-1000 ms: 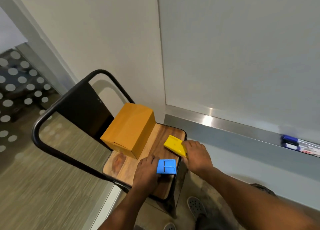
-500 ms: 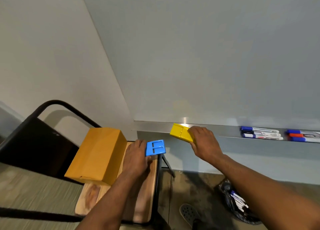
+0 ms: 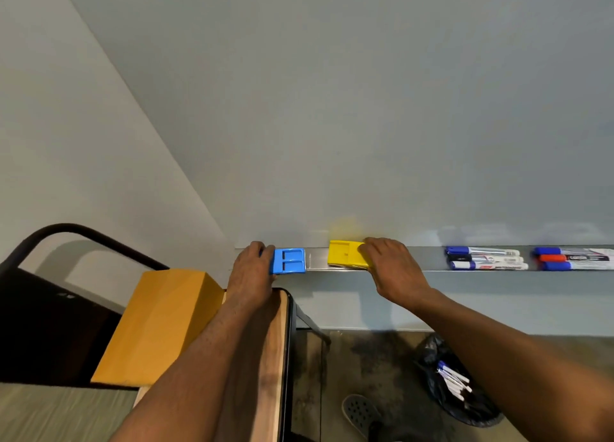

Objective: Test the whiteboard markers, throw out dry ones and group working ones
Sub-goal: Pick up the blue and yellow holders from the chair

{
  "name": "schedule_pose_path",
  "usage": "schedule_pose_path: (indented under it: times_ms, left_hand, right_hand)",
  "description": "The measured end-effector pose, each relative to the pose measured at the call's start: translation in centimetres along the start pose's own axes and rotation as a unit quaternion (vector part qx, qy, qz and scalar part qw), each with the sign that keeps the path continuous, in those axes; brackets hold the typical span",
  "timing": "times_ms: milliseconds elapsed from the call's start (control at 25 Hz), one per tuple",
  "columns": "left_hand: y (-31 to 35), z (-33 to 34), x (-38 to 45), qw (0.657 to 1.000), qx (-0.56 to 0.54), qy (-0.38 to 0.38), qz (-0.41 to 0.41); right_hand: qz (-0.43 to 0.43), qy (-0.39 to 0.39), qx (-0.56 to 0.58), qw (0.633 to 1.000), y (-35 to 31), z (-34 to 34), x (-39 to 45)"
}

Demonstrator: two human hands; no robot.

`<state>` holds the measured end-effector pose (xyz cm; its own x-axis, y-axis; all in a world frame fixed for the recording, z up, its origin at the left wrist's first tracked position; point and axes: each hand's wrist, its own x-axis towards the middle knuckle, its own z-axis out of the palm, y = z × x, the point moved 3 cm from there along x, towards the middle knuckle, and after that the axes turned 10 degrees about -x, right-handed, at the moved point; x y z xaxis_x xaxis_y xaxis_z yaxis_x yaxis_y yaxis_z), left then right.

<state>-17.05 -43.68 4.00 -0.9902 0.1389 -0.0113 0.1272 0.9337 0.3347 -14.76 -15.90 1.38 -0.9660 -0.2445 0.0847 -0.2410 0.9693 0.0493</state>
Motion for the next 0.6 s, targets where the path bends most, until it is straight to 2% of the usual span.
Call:
schedule_pose_path:
  times_ms: [200, 320, 600]
  left_hand:
    - [1.0, 1.4, 1.6, 0.999, 0.032, -0.012, 0.037]
    - [1.2, 1.9, 2.4, 0.999, 0.013, -0.017, 0.03]
    - [0.4, 3.2, 2.8, 0.999, -0.019, -0.039, 0.0]
  right_hand:
    - [-0.026, 0.001, -0.01, 1.0, 0.1, 0.5, 0.5]
    - [-0.036, 0.004, -0.004, 0.999, 0.5, 1.2, 0.8]
    - [-0.065, 0.09, 0.023, 0.994, 1.2, 2.3, 0.5]
